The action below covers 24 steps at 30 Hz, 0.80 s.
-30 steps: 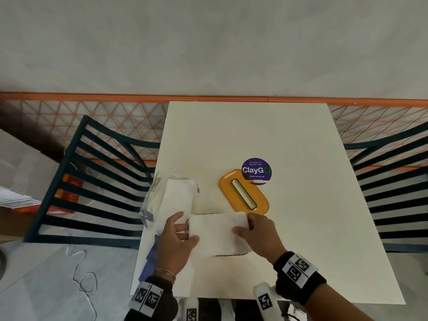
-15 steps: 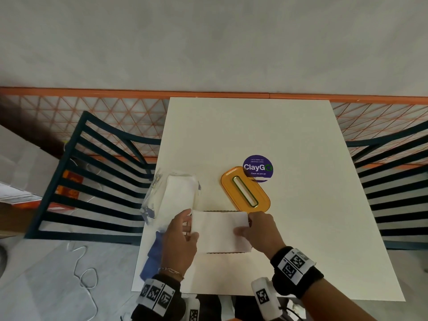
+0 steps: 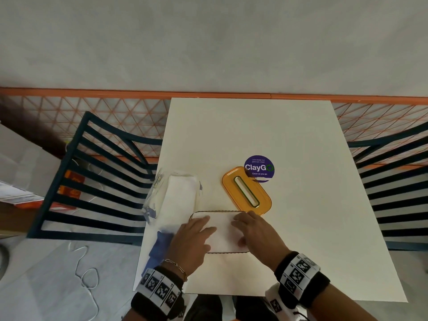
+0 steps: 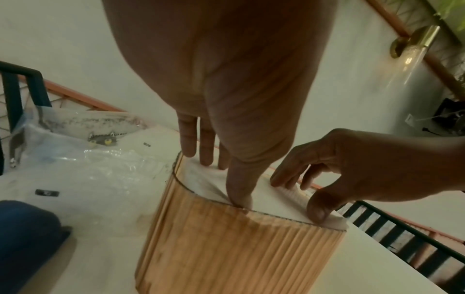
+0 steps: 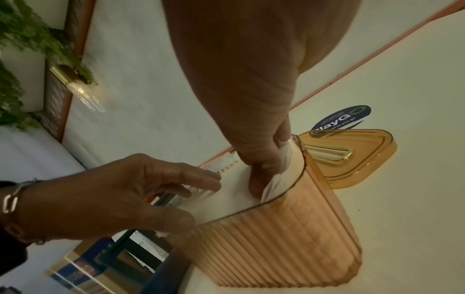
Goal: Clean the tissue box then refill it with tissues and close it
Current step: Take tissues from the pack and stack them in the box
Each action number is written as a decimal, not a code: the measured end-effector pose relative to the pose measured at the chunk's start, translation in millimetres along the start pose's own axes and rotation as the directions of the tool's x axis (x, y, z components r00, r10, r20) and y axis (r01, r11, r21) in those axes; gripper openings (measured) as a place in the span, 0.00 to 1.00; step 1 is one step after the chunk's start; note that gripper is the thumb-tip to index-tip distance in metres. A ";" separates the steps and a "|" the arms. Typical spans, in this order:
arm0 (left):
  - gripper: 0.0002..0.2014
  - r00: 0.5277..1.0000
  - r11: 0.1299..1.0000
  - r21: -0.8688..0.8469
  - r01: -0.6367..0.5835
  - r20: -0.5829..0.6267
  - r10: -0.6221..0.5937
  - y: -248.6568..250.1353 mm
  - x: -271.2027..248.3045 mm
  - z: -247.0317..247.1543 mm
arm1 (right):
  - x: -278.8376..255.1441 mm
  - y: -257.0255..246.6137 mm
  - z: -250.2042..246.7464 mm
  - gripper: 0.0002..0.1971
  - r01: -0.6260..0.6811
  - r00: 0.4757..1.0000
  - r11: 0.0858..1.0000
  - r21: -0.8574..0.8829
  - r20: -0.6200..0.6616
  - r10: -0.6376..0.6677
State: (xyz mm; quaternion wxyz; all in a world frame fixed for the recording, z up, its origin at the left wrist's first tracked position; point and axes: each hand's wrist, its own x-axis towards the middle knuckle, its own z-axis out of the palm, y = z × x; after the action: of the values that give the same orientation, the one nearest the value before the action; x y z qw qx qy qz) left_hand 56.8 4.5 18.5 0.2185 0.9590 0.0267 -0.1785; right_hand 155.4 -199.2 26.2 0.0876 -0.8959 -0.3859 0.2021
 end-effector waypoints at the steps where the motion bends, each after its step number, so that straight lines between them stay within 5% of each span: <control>1: 0.27 1.000 1.000 0.001 0.012 -0.011 -0.012 -1.0 -0.7 1.2 | 0.2 -0.7 1.4 0.25 0.008 1.000 1.000 -0.009 -0.005 -0.008; 12: 0.29 0.998 0.992 -0.112 0.063 0.003 -0.063 -1.4 6.5 -3.1 | 0.1 -1.3 -5.3 0.27 0.028 0.999 1.000 0.002 0.018 -0.028; 18: 0.39 0.985 0.985 -0.141 0.100 0.153 -0.078 -7.3 3.4 -23.0 | -6.1 2.1 -13.7 0.42 -0.005 0.994 1.000 0.008 0.109 0.004; 24: 0.31 0.985 0.987 -0.120 0.102 0.151 -0.084 -15.1 3.2 -22.6 | -7.6 3.4 -10.8 0.41 -0.004 0.995 1.000 -0.010 0.097 0.005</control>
State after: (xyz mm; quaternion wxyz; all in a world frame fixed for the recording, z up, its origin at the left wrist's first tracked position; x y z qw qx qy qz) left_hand 65.3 27.7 30.2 0.2721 0.9252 0.0669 -0.2561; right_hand 157.5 -207.0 37.2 0.0639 -0.8862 -0.3887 0.2436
